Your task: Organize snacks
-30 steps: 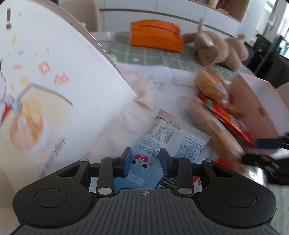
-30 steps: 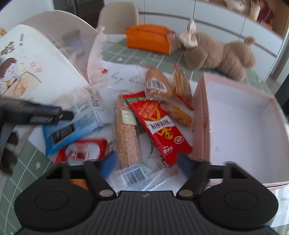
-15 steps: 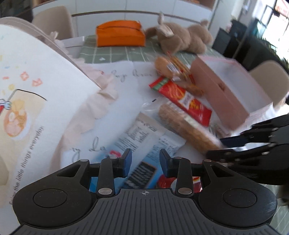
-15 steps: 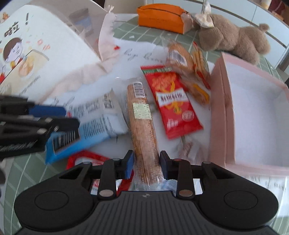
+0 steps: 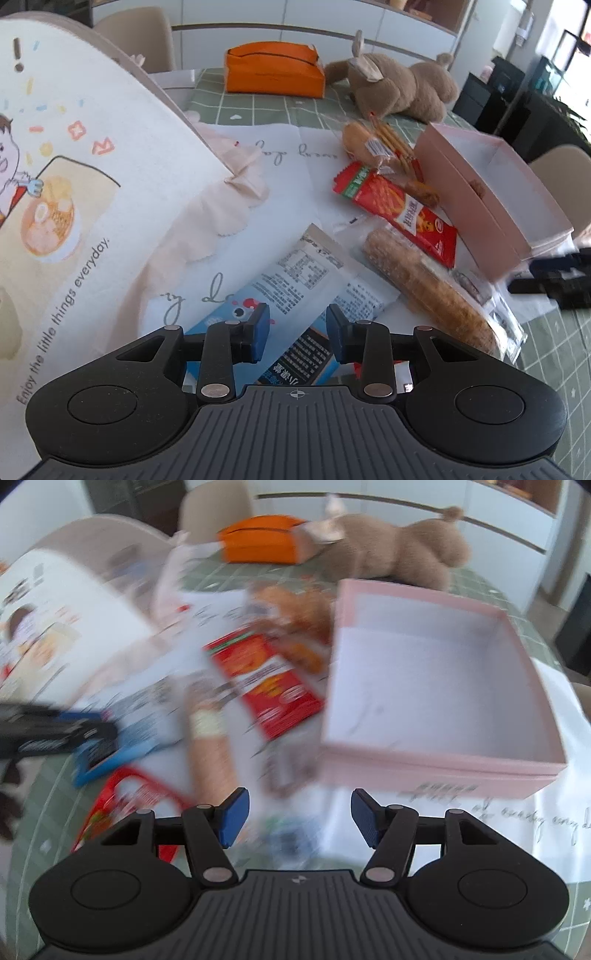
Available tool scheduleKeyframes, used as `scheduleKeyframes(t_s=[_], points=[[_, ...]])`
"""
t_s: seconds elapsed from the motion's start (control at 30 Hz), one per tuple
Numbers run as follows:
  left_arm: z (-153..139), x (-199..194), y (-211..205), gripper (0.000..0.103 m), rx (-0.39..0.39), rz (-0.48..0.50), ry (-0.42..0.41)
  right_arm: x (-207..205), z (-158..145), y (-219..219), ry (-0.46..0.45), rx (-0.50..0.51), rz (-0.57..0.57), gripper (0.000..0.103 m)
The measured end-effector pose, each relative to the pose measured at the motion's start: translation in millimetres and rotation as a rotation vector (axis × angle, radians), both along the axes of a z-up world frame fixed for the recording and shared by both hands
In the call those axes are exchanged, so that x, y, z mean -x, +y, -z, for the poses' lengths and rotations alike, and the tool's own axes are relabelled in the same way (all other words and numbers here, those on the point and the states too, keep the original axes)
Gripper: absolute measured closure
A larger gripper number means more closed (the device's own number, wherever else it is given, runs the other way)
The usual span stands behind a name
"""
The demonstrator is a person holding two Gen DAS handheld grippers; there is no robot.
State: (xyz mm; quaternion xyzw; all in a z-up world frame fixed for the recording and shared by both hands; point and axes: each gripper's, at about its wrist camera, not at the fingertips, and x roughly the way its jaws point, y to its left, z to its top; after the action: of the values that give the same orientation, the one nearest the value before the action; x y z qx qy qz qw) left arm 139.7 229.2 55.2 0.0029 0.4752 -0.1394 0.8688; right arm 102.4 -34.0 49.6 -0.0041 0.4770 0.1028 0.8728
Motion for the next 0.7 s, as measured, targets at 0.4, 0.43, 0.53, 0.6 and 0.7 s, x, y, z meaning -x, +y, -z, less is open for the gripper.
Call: scheduleKeyframes(t_s=[0.4,0.43,0.53,0.6,0.7], points=[[12.0,1.4,-30.4,0.062,-0.134,0.105,-0.011,-38.2,18.5,27.7,0.048,-0.028,-0.052,0.040],[11.5,-2.8,-30.7,0.061,-0.127,0.073,-0.011,-34.6,21.7,27.8,0.049,-0.013,-0.044,0.039],[3.0,-11.1,-30.3,0.062,-0.027,-0.010,0.020,-25.5,30.2,18.2,0.066,0.018,-0.008,0.039],[-4.7,-10.9,-40.9,0.062,0.050,-0.010,0.037,-21.0,35.5,9.3,0.083,0.004,0.012,0.039],[-3.5,-13.2,-67.8,0.062,0.147,0.013,0.100,-14.8,37.8,1.6,0.073,0.020,0.031,0.038]])
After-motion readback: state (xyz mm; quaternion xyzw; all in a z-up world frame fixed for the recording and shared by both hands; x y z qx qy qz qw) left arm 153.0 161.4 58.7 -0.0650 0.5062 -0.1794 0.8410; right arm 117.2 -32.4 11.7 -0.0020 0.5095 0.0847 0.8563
